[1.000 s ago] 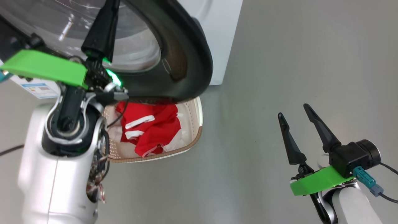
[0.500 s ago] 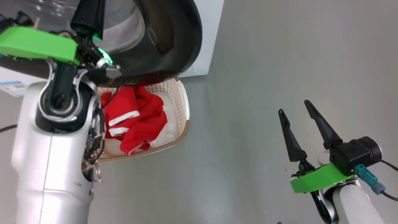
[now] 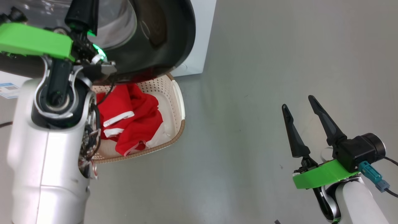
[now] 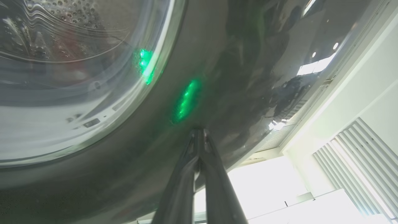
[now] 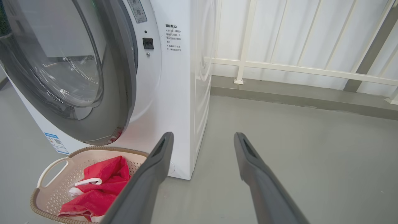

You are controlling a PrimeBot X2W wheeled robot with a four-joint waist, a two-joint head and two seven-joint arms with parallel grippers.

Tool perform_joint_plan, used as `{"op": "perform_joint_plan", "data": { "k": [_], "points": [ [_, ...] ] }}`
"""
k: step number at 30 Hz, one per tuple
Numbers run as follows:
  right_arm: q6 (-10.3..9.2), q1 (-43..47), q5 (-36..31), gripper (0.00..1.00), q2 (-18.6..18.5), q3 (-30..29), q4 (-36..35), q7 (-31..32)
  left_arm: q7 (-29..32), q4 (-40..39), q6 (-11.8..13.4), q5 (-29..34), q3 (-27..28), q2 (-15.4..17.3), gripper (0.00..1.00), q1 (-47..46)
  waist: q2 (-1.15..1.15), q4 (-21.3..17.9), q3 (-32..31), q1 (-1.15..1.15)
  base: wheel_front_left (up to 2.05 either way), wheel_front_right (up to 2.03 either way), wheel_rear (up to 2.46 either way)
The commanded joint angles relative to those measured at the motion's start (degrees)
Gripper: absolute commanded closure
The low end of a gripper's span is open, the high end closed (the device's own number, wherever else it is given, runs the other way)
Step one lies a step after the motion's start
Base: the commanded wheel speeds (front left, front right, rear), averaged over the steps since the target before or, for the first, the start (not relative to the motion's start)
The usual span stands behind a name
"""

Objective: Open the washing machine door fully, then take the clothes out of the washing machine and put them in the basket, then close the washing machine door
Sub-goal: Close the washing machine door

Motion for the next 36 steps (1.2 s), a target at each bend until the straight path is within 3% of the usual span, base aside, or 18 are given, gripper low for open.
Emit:
{"op": "perform_joint_plan", "data": {
  "k": [1,2,4,5,13,22,27,36],
  "points": [
    [0.2,-0.5,0.7,0.0,-0.1,0.9,-1.3,-0.4,0.2,-1.8,-1.2,1.0,1.1,2.0,1.0,0.9,0.0,0.5,-0.6,0.0,0.0,0.0,0.0],
    [0.2,-0.4,0.7,0.0,-0.1,0.8,-1.3,-0.4,0.4,-2.2,-1.4,1.1,1.0,2.1,0.88,1.7,0.0,0.8,-0.9,0.0,0.0,0.0,0.0],
    [0.2,-0.2,0.7,0.0,-0.1,0.7,-1.2,-0.4,0.8,-3.3,-1.9,1.1,0.7,2.1,0.25,3.6,0.0,1.4,-1.5,0.0,0.0,0.0,0.0],
    [0.2,-0.1,0.7,0.0,-0.1,0.7,-1.2,-0.4,0.8,-3.9,-1.8,1.3,0.6,2.4,0.0,4.6,0.0,1.8,-1.8,0.0,0.0,0.0,0.0],
    [0.2,0.4,1.6,0.0,-0.1,0.3,-0.5,-0.4,-1.8,-7.0,-2.3,6.4,-0.2,5.1,0.0,12.4,0.0,4.9,-4.2,0.0,0.0,0.0,0.0],
    [0.2,1.8,1.9,0.0,-0.1,-0.1,0.7,-0.4,-12.7,-9.7,-3.5,25.1,-4.5,11.2,0.0,22.8,0.0,8.7,-9.3,0.0,0.0,0.0,0.0],
    [0.2,2.4,1.6,0.0,-0.1,0.0,1.0,-0.4,-16.3,-11.7,-2.1,33.8,-7.3,13.6,0.0,26.8,0.0,9.3,-11.1,0.0,0.0,0.0,0.0],
    [0.2,3.9,0.4,0.0,-0.1,-0.2,0.5,-0.4,-19.6,-15.0,2.9,49.2,-9.0,17.4,0.0,34.1,0.0,8.7,-14.4,0.0,0.0,0.0,0.0]
  ]
}}
